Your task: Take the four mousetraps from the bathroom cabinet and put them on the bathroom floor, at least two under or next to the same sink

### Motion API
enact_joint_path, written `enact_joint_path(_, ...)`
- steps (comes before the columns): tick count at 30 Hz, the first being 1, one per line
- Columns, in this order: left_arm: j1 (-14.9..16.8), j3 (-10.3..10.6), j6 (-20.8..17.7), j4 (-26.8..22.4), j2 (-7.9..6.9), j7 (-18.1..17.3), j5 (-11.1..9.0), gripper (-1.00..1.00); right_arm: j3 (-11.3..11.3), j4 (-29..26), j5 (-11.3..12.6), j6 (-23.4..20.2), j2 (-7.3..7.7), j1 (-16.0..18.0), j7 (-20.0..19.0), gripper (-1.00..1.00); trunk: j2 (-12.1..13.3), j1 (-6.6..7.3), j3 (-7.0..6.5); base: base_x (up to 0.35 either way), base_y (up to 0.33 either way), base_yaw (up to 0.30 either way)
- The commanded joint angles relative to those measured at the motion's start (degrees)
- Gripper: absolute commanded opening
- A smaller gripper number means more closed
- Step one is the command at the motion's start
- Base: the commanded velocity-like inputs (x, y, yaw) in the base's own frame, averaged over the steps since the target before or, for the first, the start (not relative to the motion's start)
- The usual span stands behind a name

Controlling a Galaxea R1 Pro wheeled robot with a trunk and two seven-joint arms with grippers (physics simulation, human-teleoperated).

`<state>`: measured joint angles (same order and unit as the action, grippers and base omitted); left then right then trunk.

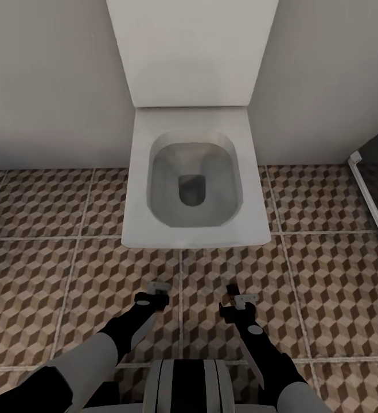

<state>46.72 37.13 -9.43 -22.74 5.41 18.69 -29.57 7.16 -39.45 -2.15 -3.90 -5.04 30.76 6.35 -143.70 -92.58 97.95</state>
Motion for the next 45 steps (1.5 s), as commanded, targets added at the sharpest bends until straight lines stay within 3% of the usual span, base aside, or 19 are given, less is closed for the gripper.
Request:
enact_joint_path(1,0.0,0.5,-0.2,-0.1,-0.05,0.5,-0.4,1.0,0.2,-0.1,-0.2,-0.4,0.03,0.0,0.4,1.0,0.0,0.01,0.03,0.0,0.0,0.0)
enact_joint_path(17,0.0,0.5,-0.3,0.0,-0.05,0.5,-0.4,1.0,0.2,-0.1,-0.2,-0.4,0.03,0.0,0.4,1.0,0.0,0.01,0.03,0.0,0.0,0.0)
enact_joint_path(45,0.0,0.5,-0.3,0.0,-0.05,0.5,-0.4,1.0,0.2,-0.1,-0.2,-0.4,0.03,0.0,0.4,1.0,0.4,0.73,-6.18,0.0,0.0,0.0)
